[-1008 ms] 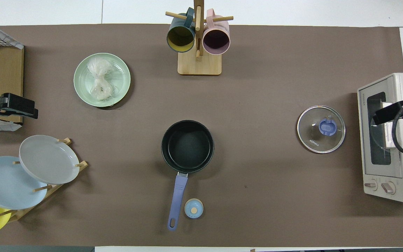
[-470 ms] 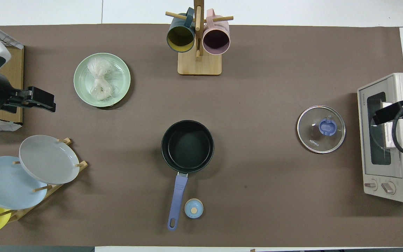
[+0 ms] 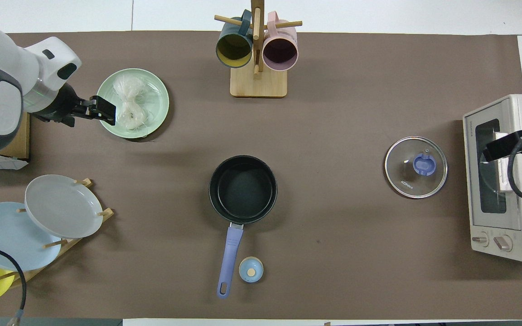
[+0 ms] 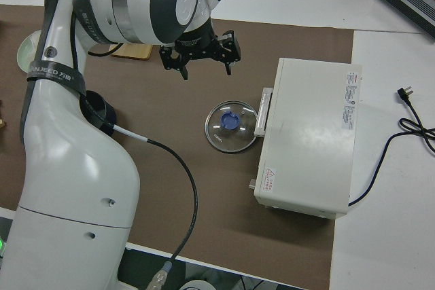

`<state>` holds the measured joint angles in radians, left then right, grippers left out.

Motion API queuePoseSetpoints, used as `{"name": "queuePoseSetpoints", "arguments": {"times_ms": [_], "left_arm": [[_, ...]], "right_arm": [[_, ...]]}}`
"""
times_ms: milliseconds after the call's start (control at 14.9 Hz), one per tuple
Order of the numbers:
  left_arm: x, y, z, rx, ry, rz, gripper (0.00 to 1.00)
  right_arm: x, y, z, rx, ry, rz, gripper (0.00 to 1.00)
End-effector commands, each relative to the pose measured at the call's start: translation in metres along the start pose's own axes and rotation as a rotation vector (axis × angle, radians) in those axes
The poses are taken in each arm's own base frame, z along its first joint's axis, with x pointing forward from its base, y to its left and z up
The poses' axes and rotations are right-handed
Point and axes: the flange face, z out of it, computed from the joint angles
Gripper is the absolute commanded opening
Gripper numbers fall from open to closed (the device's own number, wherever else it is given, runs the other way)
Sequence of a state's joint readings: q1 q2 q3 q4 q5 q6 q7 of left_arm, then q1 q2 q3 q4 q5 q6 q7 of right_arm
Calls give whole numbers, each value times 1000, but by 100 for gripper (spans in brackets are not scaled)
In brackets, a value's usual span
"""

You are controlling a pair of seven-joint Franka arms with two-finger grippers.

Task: Transfer vermicelli from plate to pot
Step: 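Grasp the white vermicelli on the green plate with the left gripper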

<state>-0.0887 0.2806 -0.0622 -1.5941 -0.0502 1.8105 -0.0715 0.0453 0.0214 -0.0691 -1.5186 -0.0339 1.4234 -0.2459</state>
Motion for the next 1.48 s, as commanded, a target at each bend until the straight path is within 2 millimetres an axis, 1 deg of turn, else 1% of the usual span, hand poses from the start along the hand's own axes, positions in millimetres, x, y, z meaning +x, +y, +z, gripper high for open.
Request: {"name": "queuePoseSetpoints", "arguments": {"times_ms": [0, 67, 134, 202, 336, 605, 672, 874, 1209, 1277, 1344, 1411], "left_arm": [[18, 3, 32, -17, 40, -5, 100], [24, 4, 40, -18, 58, -2, 100], [29, 13, 51, -18, 57, 13, 100], [33, 13, 60, -13, 62, 19, 100], [46, 13, 83, -6, 81, 25, 100], [62, 7, 122, 9, 111, 86, 100], [65, 5, 127, 21, 127, 96, 100], [67, 7, 136, 28, 144, 108, 100], [65, 7, 143, 41, 144, 132, 100], [65, 6, 145, 42, 144, 133, 99], [64, 7, 145, 42, 143, 135, 88], [64, 6, 144, 42, 144, 135, 83]], "right_arm": [[-6, 1, 0, 21, 8, 16, 100], [-6, 1, 0, 21, 8, 16, 100], [-6, 0, 0, 21, 8, 15, 100], [-6, 0, 0, 21, 8, 15, 100], [-6, 0, 0, 21, 8, 15, 100], [-6, 1, 0, 21, 8, 16, 100], [-6, 1, 0, 19, 8, 17, 100], [-6, 1, 0, 21, 8, 16, 100], [-6, 1, 0, 21, 8, 16, 100], [-6, 1, 0, 21, 8, 16, 100], [-6, 1, 0, 21, 8, 16, 100], [-6, 1, 0, 21, 8, 16, 100]]}}
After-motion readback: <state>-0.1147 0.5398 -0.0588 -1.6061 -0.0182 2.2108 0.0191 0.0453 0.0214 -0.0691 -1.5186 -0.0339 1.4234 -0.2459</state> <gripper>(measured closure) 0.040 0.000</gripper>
